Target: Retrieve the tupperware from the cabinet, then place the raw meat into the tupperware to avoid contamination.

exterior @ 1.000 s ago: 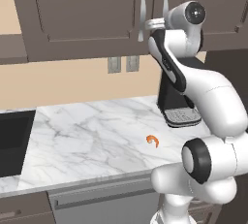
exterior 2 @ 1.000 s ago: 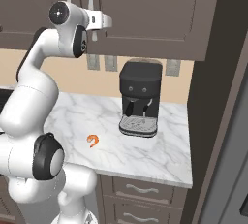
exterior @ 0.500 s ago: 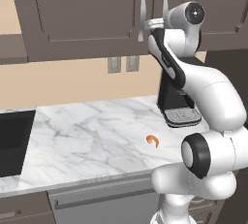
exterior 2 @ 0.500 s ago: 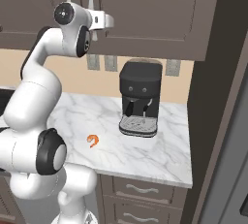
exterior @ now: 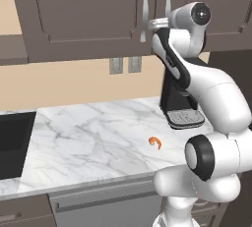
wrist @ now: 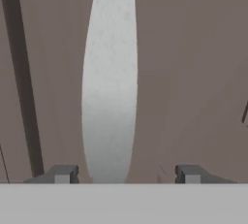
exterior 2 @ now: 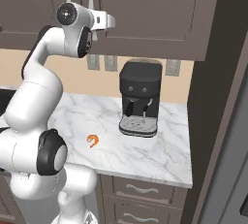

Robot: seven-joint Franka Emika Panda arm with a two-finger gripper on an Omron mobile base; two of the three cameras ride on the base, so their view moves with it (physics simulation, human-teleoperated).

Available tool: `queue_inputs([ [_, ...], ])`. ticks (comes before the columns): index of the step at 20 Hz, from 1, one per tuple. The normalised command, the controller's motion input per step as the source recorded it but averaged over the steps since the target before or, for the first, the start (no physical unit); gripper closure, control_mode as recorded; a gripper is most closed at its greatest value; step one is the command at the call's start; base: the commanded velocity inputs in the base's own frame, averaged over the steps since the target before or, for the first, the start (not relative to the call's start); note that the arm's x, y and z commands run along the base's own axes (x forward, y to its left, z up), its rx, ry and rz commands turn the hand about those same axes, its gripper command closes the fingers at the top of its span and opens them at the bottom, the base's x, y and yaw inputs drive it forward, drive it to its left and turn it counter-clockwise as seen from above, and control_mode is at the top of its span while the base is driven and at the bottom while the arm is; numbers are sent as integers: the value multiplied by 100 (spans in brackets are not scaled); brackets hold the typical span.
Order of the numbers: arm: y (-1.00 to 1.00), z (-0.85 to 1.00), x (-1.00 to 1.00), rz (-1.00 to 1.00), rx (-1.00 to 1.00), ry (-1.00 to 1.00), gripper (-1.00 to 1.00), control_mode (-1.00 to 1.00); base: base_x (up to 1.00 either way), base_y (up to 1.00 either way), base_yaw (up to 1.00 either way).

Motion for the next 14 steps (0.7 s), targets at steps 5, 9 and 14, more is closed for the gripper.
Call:
queue_inputs([
  [5,1,-10,5,0,0,0,100,-100,0,0,0],
  [9,0,-12,-9,0,0,0,100,-100,0,0,0],
  [14,-14,-9,-34,0,1,0,100,-100,0,0,0],
])
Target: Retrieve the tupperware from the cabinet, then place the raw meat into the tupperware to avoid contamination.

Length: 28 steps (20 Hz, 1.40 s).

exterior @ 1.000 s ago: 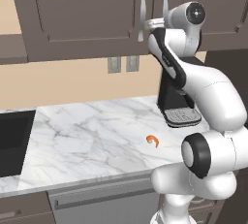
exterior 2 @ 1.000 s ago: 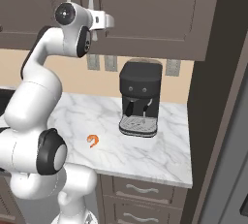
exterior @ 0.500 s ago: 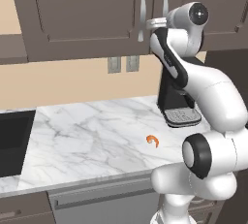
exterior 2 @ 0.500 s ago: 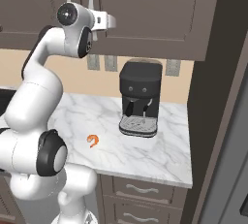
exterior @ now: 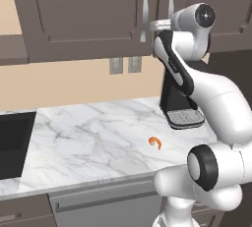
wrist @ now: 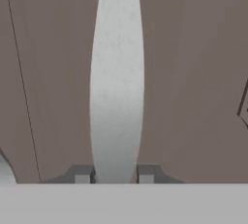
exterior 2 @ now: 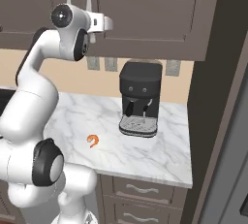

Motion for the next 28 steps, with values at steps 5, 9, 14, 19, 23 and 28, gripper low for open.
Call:
queue_inputs([
  [5,-40,-2,-43,0,7,0,100,-100,0,0,0],
  [9,-44,0,-54,0,10,0,100,-100,0,0,0],
  [14,-44,0,-62,0,10,0,100,-100,0,0,0],
  [19,-43,0,-67,0,8,0,100,-100,0,0,0],
  [23,-42,0,-67,0,9,0,100,-100,0,0,0],
  [28,-33,-3,-41,0,6,0,100,-100,0,0,0],
])
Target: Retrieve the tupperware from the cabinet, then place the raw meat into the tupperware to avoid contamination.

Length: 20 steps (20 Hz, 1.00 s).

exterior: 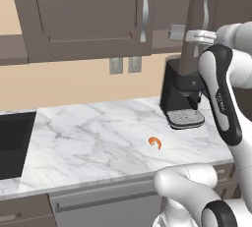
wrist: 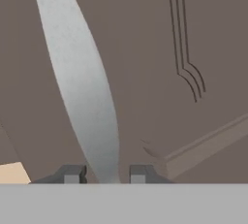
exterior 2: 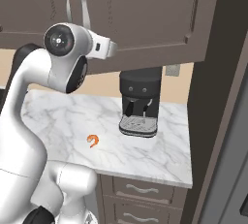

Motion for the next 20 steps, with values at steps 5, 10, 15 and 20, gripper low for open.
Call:
queue_inputs([
  [5,-5,-1,-5,0,1,0,100,-100,0,0,0],
  [10,-2,0,0,0,0,0,100,-100,0,0,0],
  [15,-1,0,-6,0,0,0,100,-100,0,0,0],
  [20,-21,0,-29,-1,0,0,100,-100,0,0,0],
])
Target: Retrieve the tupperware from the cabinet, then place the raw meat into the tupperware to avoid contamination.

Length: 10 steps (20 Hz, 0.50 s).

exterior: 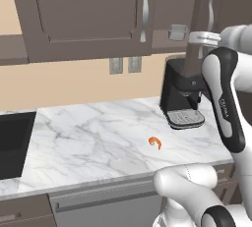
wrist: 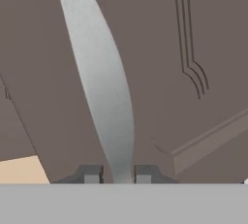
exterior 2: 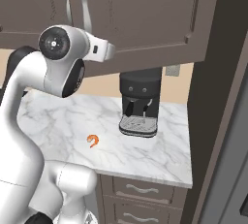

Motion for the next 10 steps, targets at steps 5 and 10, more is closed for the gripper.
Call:
queue_inputs([
  [5,-30,0,-33,-1,0,0,100,-100,0,0,0],
  [10,-32,0,-33,-1,0,0,100,-100,0,0,0],
])
